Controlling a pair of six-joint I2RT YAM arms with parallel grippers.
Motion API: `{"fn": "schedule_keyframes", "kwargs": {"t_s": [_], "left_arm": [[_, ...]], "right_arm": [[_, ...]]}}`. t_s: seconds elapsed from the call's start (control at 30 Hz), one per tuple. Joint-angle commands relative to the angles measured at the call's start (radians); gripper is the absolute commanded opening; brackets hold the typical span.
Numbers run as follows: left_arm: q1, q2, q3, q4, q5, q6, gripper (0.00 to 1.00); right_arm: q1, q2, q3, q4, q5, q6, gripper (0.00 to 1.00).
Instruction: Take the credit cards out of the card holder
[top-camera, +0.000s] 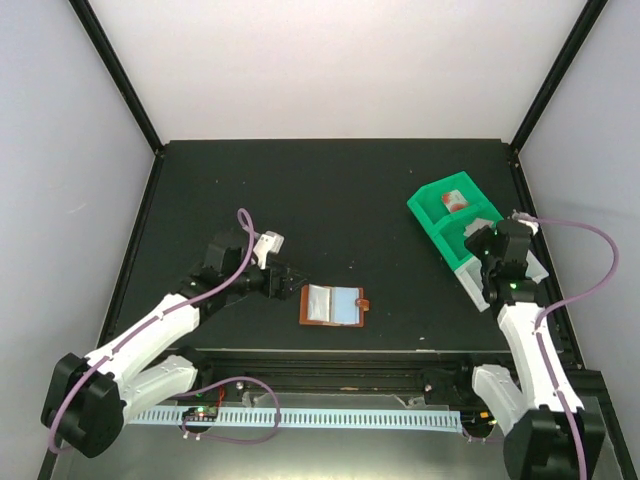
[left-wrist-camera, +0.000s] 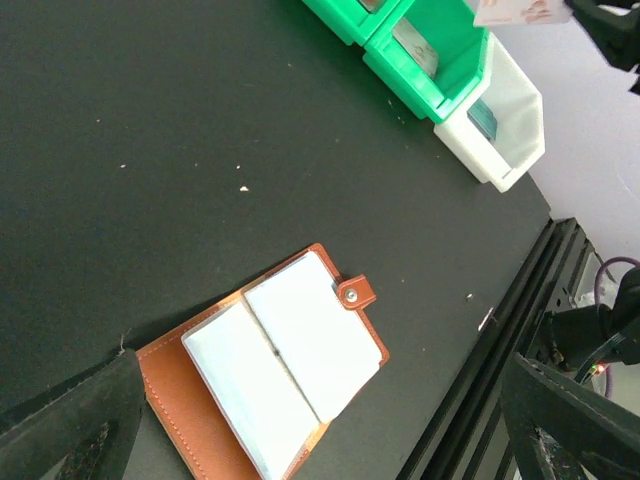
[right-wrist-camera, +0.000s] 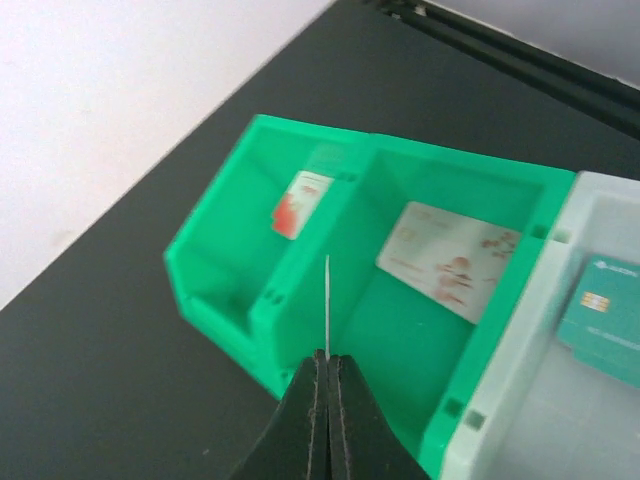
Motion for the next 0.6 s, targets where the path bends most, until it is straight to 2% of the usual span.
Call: {"fn": "schedule_keyframes", "kwargs": {"t_s": [0.0, 0.17, 0.3, 0.57], "left_arm": [[-0.001, 0.004, 0.005, 0.048, 0.037, -0.011, 0.99], [-0.011, -0.013, 0.002, 0.044, 0.043, -0.016, 0.99], [-0.011, -0.021, 0.006, 0.026, 0.031, -0.011, 0.99], [-0.010, -0.024, 0.000, 0.029, 0.017, -0.018, 0.99]], "right_arm": [[-0.073, 0.102, -0.022, 0.140, -0.021, 0.060, 0.01], [-0.108, 0.234, -0.010, 0.238, 0.007, 0.090, 0.01], [-0.133, 0.347, 0.049, 0.251, 0.020, 0.088, 0.01], [-0.150, 0.513, 0.098, 0.359, -0.023, 0.085, 0.01]]}}
